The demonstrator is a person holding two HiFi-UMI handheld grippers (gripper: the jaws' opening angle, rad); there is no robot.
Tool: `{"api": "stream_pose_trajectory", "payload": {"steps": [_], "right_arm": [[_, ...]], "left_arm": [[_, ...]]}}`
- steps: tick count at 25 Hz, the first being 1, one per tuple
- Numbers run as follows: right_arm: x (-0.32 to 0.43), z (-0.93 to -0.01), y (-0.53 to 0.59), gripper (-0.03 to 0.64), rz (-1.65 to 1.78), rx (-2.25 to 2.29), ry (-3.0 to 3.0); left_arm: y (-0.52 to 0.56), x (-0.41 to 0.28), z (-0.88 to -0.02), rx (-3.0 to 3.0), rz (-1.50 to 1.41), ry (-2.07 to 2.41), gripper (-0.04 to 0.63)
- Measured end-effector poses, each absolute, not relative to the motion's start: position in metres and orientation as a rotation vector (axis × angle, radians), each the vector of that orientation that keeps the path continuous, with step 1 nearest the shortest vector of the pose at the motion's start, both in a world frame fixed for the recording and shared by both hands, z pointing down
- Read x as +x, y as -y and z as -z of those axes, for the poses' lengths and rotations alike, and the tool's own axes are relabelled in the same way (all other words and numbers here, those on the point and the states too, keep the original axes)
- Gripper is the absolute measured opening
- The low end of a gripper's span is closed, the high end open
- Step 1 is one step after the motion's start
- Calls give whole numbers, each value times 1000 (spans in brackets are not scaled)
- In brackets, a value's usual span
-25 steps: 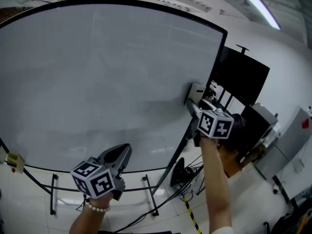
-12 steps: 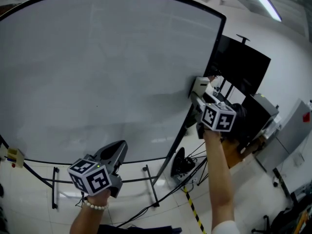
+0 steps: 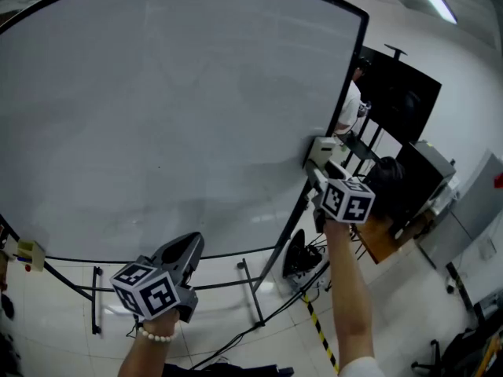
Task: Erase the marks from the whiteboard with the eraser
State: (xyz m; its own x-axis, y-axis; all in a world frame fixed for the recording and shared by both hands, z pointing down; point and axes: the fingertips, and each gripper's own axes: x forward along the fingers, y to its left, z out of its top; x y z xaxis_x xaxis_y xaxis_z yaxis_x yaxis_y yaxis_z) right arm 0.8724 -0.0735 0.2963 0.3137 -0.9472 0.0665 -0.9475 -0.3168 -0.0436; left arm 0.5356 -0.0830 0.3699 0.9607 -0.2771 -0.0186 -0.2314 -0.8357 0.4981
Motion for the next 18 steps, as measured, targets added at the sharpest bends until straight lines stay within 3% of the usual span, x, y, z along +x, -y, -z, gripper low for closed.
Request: {"api": "stream_pose_trajectory", "payload": {"steps": [18], "right_arm": [[761,-292,118,252,-54,2556,1797]], "left_arm": [[105,483,-385,2564,135,425,-11]]}}
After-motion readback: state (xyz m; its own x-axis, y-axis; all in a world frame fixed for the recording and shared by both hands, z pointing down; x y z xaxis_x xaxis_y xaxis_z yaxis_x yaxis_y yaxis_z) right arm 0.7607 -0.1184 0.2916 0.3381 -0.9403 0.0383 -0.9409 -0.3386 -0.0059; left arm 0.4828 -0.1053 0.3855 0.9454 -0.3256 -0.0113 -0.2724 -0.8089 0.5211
